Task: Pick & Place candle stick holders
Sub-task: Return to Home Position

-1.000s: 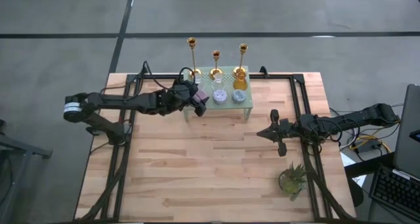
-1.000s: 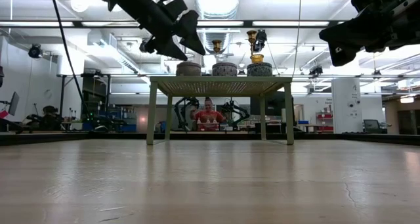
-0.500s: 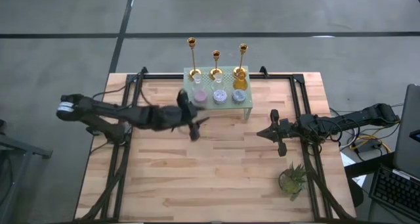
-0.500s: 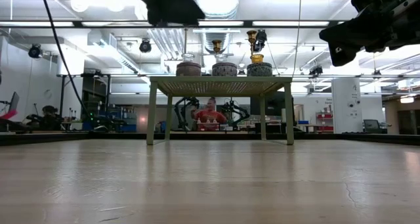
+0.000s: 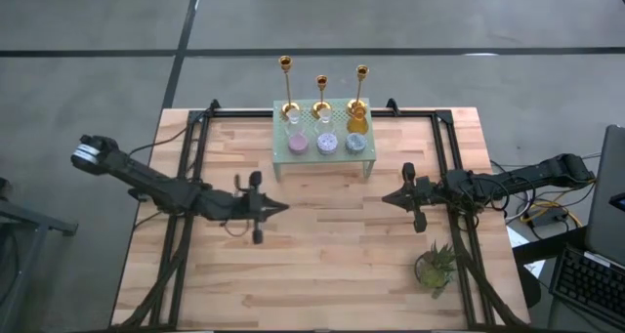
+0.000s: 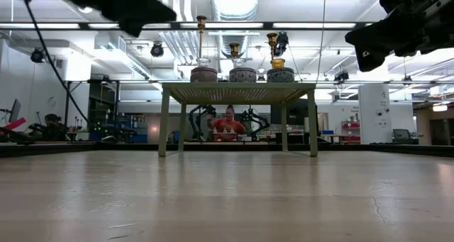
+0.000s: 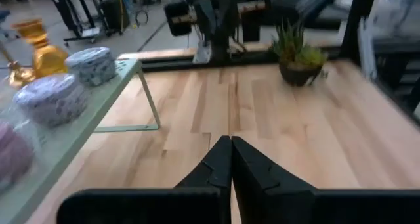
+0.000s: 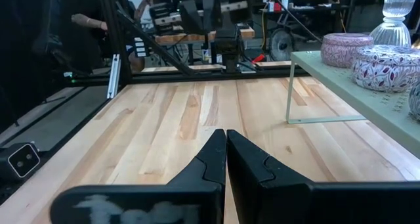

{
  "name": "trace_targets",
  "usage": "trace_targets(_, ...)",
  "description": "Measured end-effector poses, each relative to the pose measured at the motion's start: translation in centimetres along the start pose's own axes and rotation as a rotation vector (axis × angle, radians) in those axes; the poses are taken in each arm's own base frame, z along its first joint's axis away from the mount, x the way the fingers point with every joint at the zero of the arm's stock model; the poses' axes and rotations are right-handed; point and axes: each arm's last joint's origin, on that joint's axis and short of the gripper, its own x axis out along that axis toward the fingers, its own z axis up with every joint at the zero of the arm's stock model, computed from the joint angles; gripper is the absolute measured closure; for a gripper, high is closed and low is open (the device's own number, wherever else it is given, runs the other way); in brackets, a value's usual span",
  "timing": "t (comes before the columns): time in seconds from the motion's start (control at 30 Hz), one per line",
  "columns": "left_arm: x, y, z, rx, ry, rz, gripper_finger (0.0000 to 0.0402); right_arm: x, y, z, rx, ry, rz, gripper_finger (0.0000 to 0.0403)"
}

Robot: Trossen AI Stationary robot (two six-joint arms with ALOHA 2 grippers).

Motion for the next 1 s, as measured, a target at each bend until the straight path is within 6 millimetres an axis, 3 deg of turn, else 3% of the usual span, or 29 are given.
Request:
trace_targets(0.37, -4.6, 2.2, -7.5, -0.114, -0.164, -0.036, 0.0391, 0.0, 0.0, 0.0, -0.014, 0.0, 0.0, 0.0394)
trace_targets(0.57, -6.0, 2.9, -10.4, -0.153, -0.192, -0.056, 0.0395, 0.0, 0.0, 0.0, -0.011, 0.0, 0.0, 0.0394)
trace_targets(0.8, -6.5, 3.1, -10.4, -0.121, -0.207, -0.098, 0.0393, 0.0, 0.0, 0.1, -0.009, -0.013, -0.012, 0.0394)
trace_targets(0.93, -7.0, 3.2, -9.7, -0.111, -0.268, -0.143, 0.0394, 0.0, -0.1, 0.7, 0.148, -0.067, -0.055, 0.0394)
trace_targets(1.0, -7.4, 3.3, -9.3, -0.093, -0.31, -0.168, 0.0396, 0.0, 0.0, 1.2, 0.093, -0.08, -0.028, 0.0394)
